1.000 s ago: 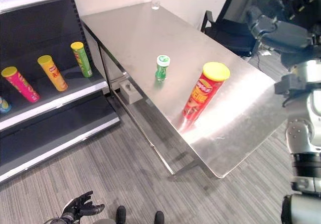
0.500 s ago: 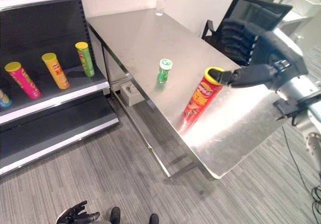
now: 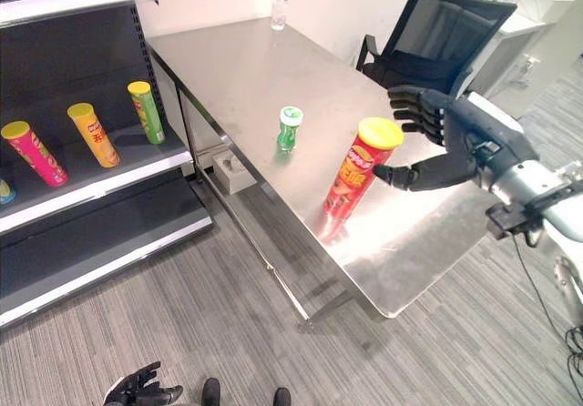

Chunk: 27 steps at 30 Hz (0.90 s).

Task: Put the goods on the table back onto the shelves and tidy them up.

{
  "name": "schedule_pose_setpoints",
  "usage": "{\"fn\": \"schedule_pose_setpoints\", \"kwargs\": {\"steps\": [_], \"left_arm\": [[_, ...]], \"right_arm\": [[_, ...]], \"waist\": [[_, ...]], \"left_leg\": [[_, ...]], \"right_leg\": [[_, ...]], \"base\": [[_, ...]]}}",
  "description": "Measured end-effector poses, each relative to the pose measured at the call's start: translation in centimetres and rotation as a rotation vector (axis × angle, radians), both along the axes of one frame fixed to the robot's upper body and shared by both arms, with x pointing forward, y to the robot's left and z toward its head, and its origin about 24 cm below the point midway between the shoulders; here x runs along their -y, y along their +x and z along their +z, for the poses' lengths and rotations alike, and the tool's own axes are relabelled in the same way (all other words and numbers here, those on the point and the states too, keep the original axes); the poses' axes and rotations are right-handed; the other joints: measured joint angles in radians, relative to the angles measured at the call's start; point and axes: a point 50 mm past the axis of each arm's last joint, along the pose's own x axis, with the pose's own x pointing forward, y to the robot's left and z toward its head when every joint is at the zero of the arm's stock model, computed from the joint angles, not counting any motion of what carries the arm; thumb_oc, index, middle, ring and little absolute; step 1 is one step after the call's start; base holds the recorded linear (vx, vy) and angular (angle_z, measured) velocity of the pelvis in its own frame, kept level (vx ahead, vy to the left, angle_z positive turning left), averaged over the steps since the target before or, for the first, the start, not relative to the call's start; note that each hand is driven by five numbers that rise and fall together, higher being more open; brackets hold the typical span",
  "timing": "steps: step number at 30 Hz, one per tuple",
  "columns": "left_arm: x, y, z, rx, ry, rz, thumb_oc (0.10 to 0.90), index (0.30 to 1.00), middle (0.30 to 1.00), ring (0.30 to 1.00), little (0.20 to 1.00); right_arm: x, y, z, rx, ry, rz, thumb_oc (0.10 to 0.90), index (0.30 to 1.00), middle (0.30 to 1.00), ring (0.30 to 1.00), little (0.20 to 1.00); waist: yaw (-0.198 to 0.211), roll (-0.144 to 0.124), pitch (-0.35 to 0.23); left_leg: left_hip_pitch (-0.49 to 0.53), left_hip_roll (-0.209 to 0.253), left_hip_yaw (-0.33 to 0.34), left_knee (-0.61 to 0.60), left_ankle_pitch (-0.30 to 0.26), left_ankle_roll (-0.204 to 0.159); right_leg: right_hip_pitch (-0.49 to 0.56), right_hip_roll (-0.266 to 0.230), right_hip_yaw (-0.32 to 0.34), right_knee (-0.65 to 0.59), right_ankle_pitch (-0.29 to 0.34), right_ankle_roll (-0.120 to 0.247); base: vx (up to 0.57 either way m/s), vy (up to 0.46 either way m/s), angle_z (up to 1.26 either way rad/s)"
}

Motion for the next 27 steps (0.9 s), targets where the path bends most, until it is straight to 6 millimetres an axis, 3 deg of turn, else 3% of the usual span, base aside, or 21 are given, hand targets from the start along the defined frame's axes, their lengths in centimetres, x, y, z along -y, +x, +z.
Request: {"fn": "schedule_pose_setpoints", "kwargs": {"steps": [7, 16, 27], "left_arm": [[0.1, 0.0, 0.0, -0.001, -0.003, 0.001, 0.800, 0.900, 0.900, 0.900, 0.900], [0.0, 0.0, 0.0, -0.001, -0.001, 0.002, 0.800, 0.900, 0.900, 0.900, 0.900], [-0.3, 0.1, 0.1, 0.000, 0.008, 0.002, 0.800, 0.900, 0.900, 0.900, 0.900]], "right_arm": [[0.4, 0.2, -0.8, -0.007, -0.009, -0.045, 0.800, 0.900, 0.900, 0.900, 0.900], [1.8, 0.8, -3.6, -0.069, 0.074, -0.136, 0.800, 0.900, 0.900, 0.900, 0.900], [1.1, 1.1, -5.6, -0.124, 0.196, -0.107, 0.800, 0.900, 0.900, 0.900, 0.900]], "waist": [[0.010, -0.001, 0.000], [0.027, -0.013, -0.001], [0.040, -0.033, 0.000]], "left_leg": [[-0.005, -0.001, -0.013, 0.000, 0.000, 0.000], [-0.007, -0.001, -0.016, 0.000, 0.000, 0.000], [-0.008, -0.001, -0.019, 0.000, 0.000, 0.000]], "right_leg": [[0.000, 0.001, -0.012, 0.000, -0.002, -0.003], [-0.001, 0.001, -0.013, 0.000, -0.002, -0.003], [-0.001, 0.001, -0.017, 0.000, -0.002, -0.003]], "base": [[0.01, -0.003, 0.05], [0.00, 0.000, 0.00], [0.00, 0.000, 0.00]]}}
